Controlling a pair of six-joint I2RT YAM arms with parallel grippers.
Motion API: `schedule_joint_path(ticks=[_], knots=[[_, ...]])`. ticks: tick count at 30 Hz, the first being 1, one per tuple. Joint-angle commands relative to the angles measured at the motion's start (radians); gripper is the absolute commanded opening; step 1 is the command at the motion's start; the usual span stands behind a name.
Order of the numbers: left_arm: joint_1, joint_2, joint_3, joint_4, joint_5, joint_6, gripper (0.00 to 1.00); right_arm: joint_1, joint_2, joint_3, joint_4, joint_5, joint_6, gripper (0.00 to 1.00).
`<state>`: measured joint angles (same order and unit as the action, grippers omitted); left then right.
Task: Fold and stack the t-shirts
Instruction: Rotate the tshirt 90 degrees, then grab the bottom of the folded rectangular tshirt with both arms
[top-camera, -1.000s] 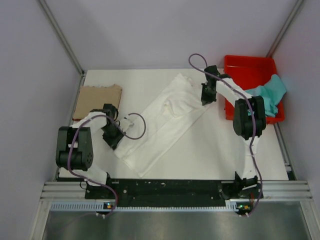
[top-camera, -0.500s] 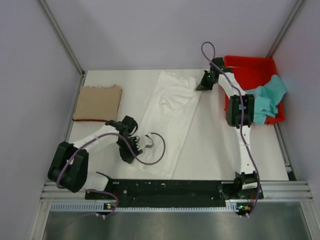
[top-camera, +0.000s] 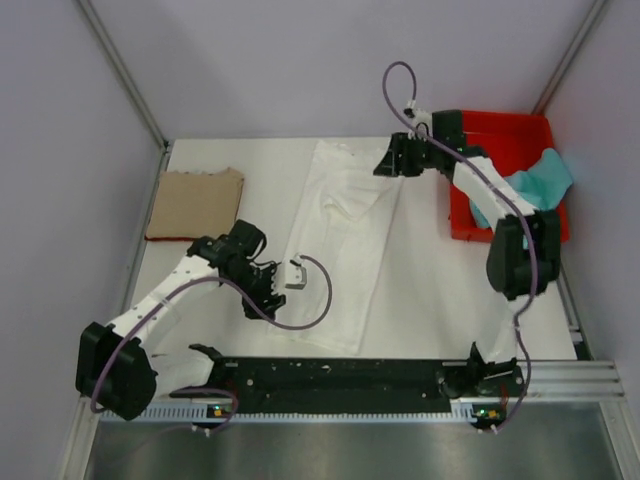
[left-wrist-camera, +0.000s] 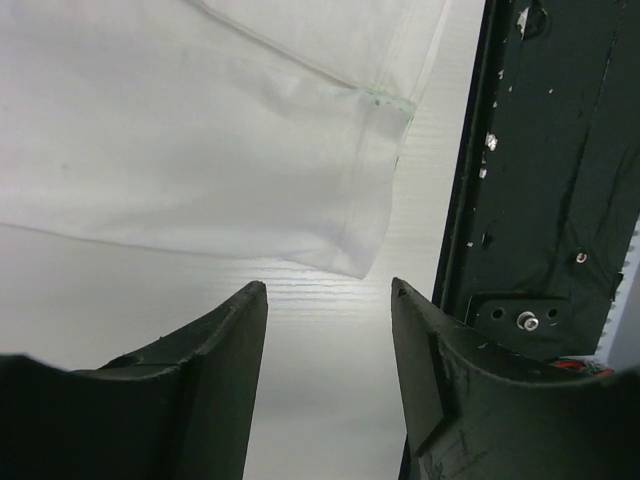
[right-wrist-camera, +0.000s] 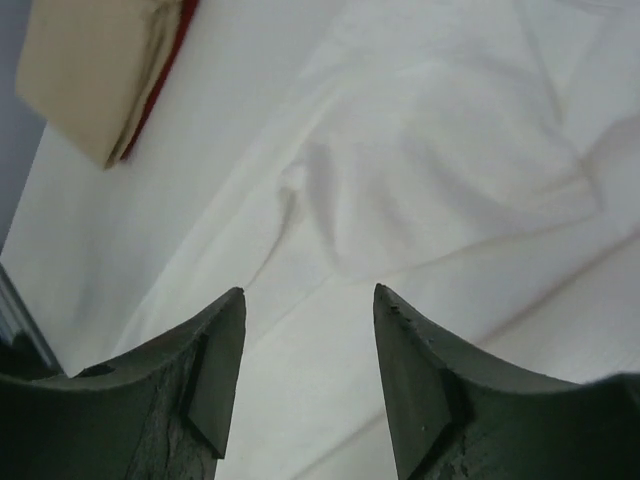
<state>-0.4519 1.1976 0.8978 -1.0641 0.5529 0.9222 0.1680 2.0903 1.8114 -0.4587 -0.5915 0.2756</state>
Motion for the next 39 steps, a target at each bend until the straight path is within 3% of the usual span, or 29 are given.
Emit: schedule_joint_path(ticks=[1, 3, 5, 10, 14, 18, 22, 27, 30, 34, 37, 39], knots=[[0.004, -0.039, -0.114, 0.146, 0.036, 0.082, 0.58, 0.134, -0.465, -0.462, 0.318, -0.160, -0.315, 0.54], [0.004, -0.052, -0.164, 0.179, 0.064, 0.134, 0.59, 0.154, -0.599, -0.674, 0.479, -0.217, -0.296, 0.55], [0.004, -0.072, -0.226, 0.226, 0.052, 0.180, 0.61, 0.194, -0.706, -0.841, 0.528, -0.235, -0.329, 0.57], [0.001, -0.098, -0.339, 0.286, 0.016, 0.291, 0.62, 0.453, -0.921, -1.043, 0.214, -0.123, -0.822, 0.59], [-0.007, -0.122, -0.324, 0.204, 0.071, 0.300, 0.62, 0.637, -1.064, -1.216, 0.227, -0.130, -0.970, 0.74], [-0.021, -0.147, -0.381, 0.260, 0.022, 0.314, 0.62, 0.841, -1.058, -1.293, 0.314, 0.033, -0.981, 0.74], [-0.047, -0.127, -0.385, 0.300, -0.011, 0.285, 0.59, 0.948, -0.948, -1.299, 0.365, 0.143, -0.997, 0.72], [-0.083, -0.096, -0.401, 0.349, -0.103, 0.244, 0.54, 0.970, -0.836, -1.265, 0.342, 0.156, -1.044, 0.61], [-0.109, -0.064, -0.392, 0.365, -0.139, 0.208, 0.48, 0.972, -0.777, -1.247, 0.333, 0.150, -1.066, 0.45], [-0.142, -0.027, -0.411, 0.394, -0.163, 0.170, 0.25, 0.973, -0.725, -1.247, 0.322, 0.124, -1.075, 0.36], [-0.163, -0.009, -0.416, 0.385, -0.191, 0.135, 0.00, 0.975, -0.730, -1.242, 0.282, 0.136, -1.072, 0.18], [-0.166, -0.027, -0.413, 0.372, -0.224, 0.092, 0.00, 0.976, -0.766, -1.241, 0.237, 0.128, -1.066, 0.04]])
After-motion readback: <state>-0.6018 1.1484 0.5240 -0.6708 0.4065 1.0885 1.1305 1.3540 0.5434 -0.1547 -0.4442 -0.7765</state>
